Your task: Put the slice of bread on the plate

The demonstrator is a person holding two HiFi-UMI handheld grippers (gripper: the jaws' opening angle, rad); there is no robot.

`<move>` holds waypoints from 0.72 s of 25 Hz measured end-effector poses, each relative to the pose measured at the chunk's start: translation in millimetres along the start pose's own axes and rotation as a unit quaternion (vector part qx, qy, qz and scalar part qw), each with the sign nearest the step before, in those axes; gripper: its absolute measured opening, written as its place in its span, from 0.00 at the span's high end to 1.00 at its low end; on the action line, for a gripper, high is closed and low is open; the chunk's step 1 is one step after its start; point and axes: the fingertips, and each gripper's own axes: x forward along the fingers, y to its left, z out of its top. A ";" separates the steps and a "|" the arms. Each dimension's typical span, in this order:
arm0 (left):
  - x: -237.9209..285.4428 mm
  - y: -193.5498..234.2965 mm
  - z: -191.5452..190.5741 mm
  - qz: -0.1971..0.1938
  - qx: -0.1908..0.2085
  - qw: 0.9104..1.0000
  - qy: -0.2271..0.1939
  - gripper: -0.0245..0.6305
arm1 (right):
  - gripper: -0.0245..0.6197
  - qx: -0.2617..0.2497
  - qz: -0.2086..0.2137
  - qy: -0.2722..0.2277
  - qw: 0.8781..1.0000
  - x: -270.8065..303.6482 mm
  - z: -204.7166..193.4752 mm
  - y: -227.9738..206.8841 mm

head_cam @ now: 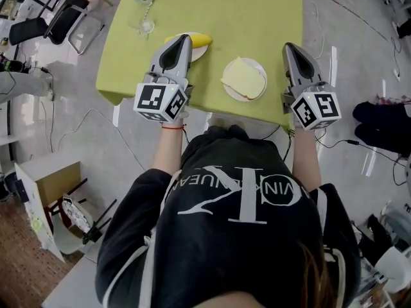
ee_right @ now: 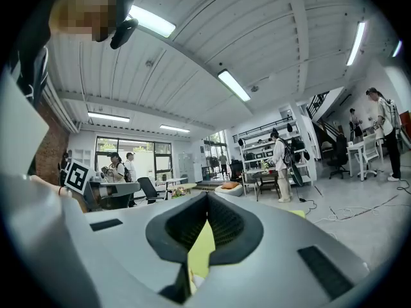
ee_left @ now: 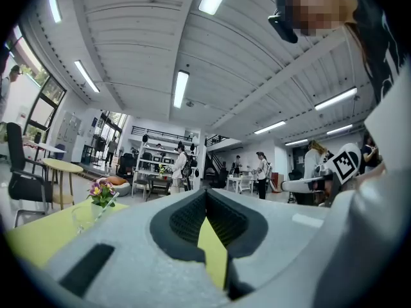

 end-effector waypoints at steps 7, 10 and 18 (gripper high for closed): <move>-2.0 5.2 -1.7 0.004 -0.002 1.000 0.003 0.95 | 0.96 0.000 0.002 0.003 1.000 2.1 -2.5 3.1; -2.3 6.7 -3.5 0.005 -0.005 1.000 0.005 0.95 | 0.96 -0.002 0.003 0.006 1.000 2.7 -3.7 3.6; -2.9 4.0 -9.1 0.002 -0.006 1.000 0.011 0.95 | 0.96 0.000 -0.001 0.010 1.000 -2.2 -9.3 2.1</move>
